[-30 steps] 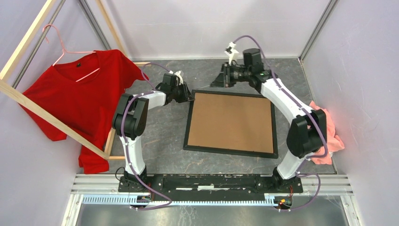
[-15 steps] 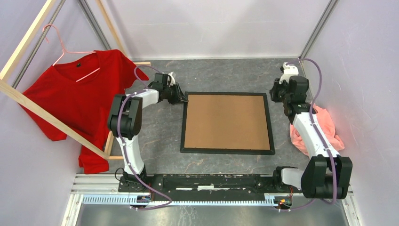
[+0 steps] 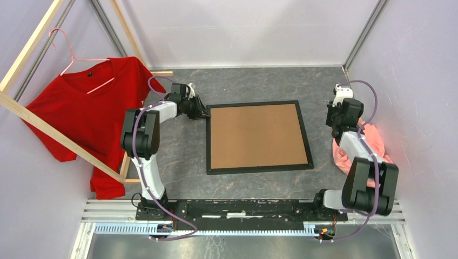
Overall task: Take the photo out of the frame
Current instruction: Place the screwdriver at the center of the board.
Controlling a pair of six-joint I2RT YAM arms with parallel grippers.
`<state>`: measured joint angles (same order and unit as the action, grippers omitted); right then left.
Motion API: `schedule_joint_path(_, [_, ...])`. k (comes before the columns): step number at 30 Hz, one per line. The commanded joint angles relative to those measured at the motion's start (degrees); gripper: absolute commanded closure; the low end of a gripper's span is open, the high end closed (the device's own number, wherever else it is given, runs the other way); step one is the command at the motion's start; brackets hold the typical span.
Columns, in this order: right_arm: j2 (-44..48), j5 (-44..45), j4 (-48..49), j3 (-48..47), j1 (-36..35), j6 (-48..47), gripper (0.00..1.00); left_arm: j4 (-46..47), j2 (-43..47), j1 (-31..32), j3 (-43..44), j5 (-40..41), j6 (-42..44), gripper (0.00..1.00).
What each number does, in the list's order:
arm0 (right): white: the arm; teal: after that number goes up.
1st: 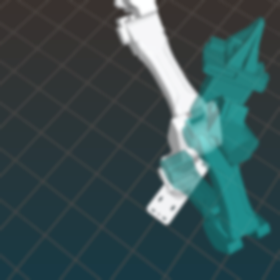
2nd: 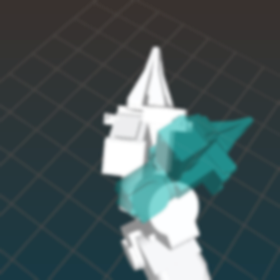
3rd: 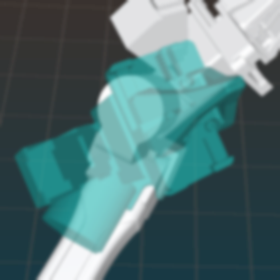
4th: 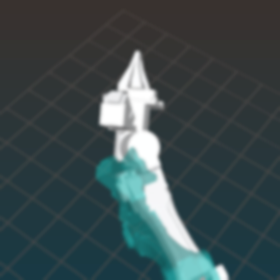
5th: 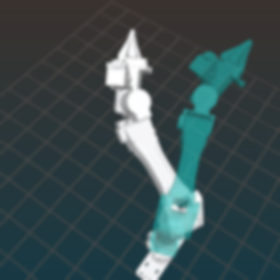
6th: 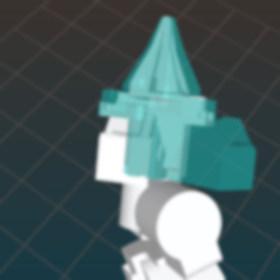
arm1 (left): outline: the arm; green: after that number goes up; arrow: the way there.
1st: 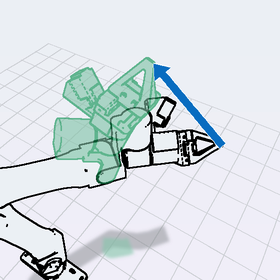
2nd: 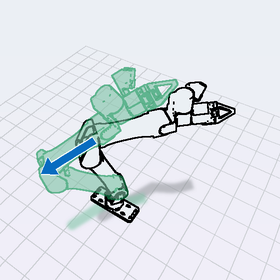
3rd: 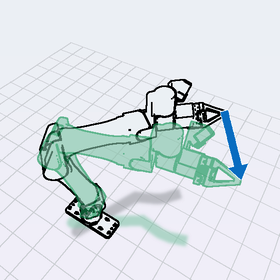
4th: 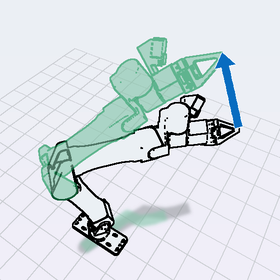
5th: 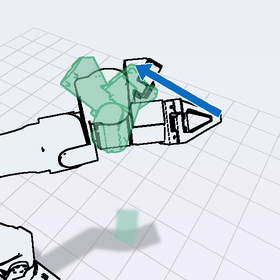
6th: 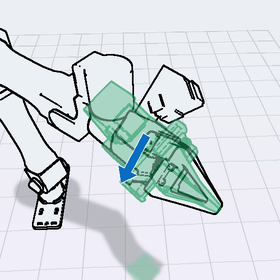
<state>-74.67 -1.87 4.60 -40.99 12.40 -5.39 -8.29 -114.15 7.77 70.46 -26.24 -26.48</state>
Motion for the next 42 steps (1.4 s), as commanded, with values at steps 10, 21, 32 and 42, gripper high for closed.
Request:
schedule_joint_path(10, [-9.6,-5.7,-4.4,-6.2,4.4,-4.4,0.85,-5.4,2.7,-1.6,-0.9,3.3,3.9,0.94])
schedule_joint_path(21, [-10.3,-7.3,-12.0,-5.8,5.3,-8.2,0.70,-7.0,6.3,-1.8,0.6,2.2,5.1,0.83])
schedule_joint_path(32, [-11.9,-7.5,-12.9,-5.8,5.3,-8.9,0.69,-9.1,8.5,-2.0,3.1,1.9,8.0,0.59])
schedule_joint_path(42, [-6.8,-11.6,-13.7,-7.2,5.3,-13.4,0.50,-10.8,11.2,-2.0,6.4,0.6,14.1,0.32])
